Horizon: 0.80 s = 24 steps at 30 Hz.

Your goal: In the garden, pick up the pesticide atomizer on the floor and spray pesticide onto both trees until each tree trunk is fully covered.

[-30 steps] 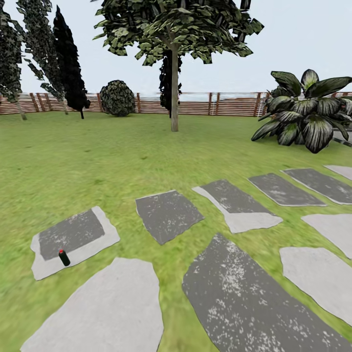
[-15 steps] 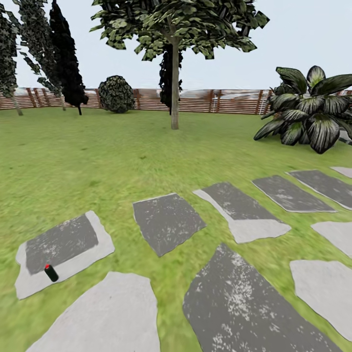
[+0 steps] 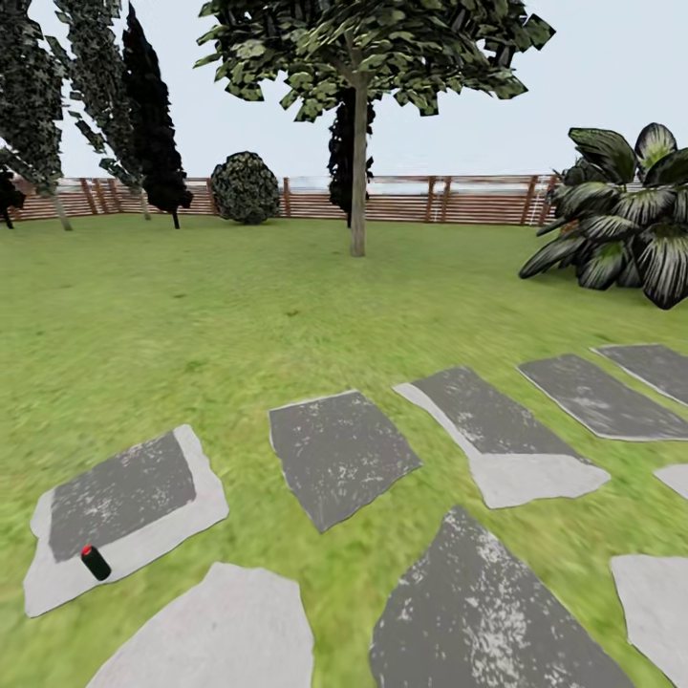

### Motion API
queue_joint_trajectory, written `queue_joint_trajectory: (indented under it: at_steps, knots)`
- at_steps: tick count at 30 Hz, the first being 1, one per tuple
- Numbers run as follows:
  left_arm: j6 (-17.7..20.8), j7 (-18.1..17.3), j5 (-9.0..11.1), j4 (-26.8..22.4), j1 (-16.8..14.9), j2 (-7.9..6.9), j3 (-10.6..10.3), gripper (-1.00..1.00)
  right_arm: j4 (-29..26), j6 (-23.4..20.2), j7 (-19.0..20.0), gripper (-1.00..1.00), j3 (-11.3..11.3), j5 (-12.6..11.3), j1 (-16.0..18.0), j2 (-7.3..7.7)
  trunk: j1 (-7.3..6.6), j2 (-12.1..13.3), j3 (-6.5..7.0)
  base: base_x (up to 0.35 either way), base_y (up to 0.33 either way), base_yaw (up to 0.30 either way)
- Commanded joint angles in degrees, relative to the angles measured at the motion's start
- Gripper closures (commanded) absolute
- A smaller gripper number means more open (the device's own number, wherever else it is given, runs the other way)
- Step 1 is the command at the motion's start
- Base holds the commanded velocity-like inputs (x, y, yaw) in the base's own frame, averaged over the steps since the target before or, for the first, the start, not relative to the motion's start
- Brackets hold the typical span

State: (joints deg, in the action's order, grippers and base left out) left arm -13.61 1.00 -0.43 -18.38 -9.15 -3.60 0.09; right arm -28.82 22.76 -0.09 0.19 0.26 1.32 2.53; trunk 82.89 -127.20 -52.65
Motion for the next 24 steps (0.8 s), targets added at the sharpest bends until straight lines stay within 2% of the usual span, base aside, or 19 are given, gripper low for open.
queue_joint_trajectory:
  at_steps: [1,17,24]
  knots:
    - [0.0,0.0,0.0,0.0,0.0,0.00,0.0,-1.00,0.0,0.0,0.0,-1.00,0.0,0.0,0.0,-0.02,0.00,0.0,0.00,0.341,0.000,0.258]
    - [0.0,0.0,0.0,0.0,0.0,0.00,0.0,-1.00,0.0,0.0,0.0,-1.00,0.0,0.0,0.0,-0.07,0.00,0.0,0.00,0.341,0.000,0.274]
    - [0.0,0.0,0.0,0.0,0.0,0.00,0.0,-1.00,0.1,0.0,0.0,-1.00,0.0,0.0,0.0,-0.07,0.00,0.0,0.00,0.338,-0.078,0.278]
